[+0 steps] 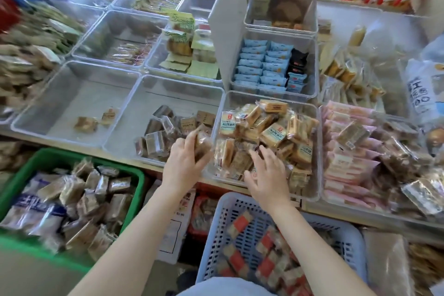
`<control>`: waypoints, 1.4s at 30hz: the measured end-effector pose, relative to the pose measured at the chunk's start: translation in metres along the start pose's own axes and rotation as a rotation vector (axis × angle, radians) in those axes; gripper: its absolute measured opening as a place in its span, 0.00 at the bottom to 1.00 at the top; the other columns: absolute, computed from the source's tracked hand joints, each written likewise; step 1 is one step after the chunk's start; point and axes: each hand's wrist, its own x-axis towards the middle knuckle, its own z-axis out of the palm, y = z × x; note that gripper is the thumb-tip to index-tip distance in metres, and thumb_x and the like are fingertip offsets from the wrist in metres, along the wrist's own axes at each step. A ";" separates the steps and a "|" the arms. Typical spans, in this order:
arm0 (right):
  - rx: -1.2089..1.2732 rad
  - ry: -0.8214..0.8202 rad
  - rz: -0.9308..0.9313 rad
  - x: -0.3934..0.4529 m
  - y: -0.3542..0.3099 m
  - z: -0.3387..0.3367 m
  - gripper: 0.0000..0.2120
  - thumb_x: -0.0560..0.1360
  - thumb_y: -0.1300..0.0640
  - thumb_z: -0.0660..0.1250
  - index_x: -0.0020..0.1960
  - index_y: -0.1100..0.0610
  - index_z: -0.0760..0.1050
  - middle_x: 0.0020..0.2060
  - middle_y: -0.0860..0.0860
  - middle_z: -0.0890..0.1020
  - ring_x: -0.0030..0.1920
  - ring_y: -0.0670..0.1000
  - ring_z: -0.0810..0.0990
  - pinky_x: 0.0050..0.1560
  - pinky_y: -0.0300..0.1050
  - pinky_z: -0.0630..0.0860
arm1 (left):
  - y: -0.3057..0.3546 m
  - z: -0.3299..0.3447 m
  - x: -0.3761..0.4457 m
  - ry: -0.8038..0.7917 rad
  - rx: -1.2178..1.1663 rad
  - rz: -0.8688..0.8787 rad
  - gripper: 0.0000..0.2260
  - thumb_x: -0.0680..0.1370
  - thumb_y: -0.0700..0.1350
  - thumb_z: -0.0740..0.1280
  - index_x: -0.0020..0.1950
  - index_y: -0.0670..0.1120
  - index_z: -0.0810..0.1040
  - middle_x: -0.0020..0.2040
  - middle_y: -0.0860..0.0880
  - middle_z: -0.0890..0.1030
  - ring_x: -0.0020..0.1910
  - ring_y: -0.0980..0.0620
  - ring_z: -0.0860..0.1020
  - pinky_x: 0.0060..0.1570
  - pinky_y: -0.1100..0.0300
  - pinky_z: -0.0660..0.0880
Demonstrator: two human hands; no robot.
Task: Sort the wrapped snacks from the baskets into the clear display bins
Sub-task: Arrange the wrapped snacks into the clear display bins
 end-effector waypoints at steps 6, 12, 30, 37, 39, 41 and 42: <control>-0.213 0.034 0.027 -0.004 0.001 0.025 0.30 0.80 0.43 0.44 0.78 0.52 0.64 0.78 0.56 0.62 0.80 0.55 0.54 0.80 0.55 0.44 | -0.041 0.011 0.034 -0.071 0.050 -0.135 0.25 0.83 0.42 0.56 0.80 0.51 0.57 0.72 0.35 0.62 0.71 0.36 0.61 0.69 0.42 0.65; -0.248 0.017 0.024 -0.004 -0.001 0.024 0.30 0.80 0.44 0.43 0.78 0.53 0.63 0.78 0.57 0.62 0.80 0.55 0.54 0.80 0.55 0.44 | -0.042 0.021 0.040 -0.318 0.412 -0.124 0.29 0.83 0.59 0.53 0.81 0.50 0.51 0.77 0.39 0.63 0.75 0.40 0.61 0.71 0.43 0.61; -0.249 0.438 0.329 -0.018 0.130 -0.104 0.25 0.74 0.62 0.67 0.71 0.54 0.72 0.69 0.66 0.70 0.68 0.65 0.70 0.64 0.64 0.73 | 0.156 0.070 -0.012 -0.265 0.138 0.326 0.12 0.82 0.52 0.58 0.59 0.49 0.77 0.50 0.51 0.79 0.43 0.49 0.78 0.41 0.52 0.78; -0.175 0.208 0.464 0.027 0.150 -0.111 0.22 0.81 0.47 0.60 0.74 0.38 0.64 0.77 0.59 0.54 0.70 0.62 0.68 0.59 0.55 0.74 | 0.174 0.073 -0.011 -0.304 0.264 0.302 0.12 0.82 0.51 0.58 0.58 0.48 0.77 0.50 0.51 0.77 0.42 0.50 0.78 0.40 0.52 0.78; -0.122 0.311 0.439 0.028 0.150 -0.111 0.16 0.79 0.51 0.65 0.66 0.47 0.71 0.72 0.60 0.61 0.63 0.60 0.72 0.53 0.51 0.75 | 0.173 0.071 -0.013 -0.302 0.261 0.304 0.11 0.82 0.50 0.58 0.60 0.48 0.77 0.51 0.51 0.78 0.43 0.50 0.78 0.40 0.53 0.79; -0.064 0.437 0.398 0.025 0.148 -0.111 0.11 0.78 0.57 0.65 0.60 0.52 0.73 0.64 0.60 0.68 0.57 0.60 0.75 0.48 0.50 0.75 | 0.170 0.069 -0.015 -0.287 0.248 0.318 0.11 0.82 0.49 0.59 0.60 0.48 0.77 0.50 0.51 0.77 0.41 0.49 0.78 0.39 0.54 0.78; -0.014 0.480 0.376 0.021 0.146 -0.113 0.12 0.78 0.59 0.66 0.61 0.52 0.73 0.61 0.59 0.70 0.54 0.59 0.76 0.46 0.49 0.76 | 0.169 0.068 -0.016 -0.281 0.236 0.322 0.11 0.82 0.49 0.59 0.59 0.48 0.78 0.50 0.51 0.77 0.40 0.50 0.77 0.38 0.54 0.77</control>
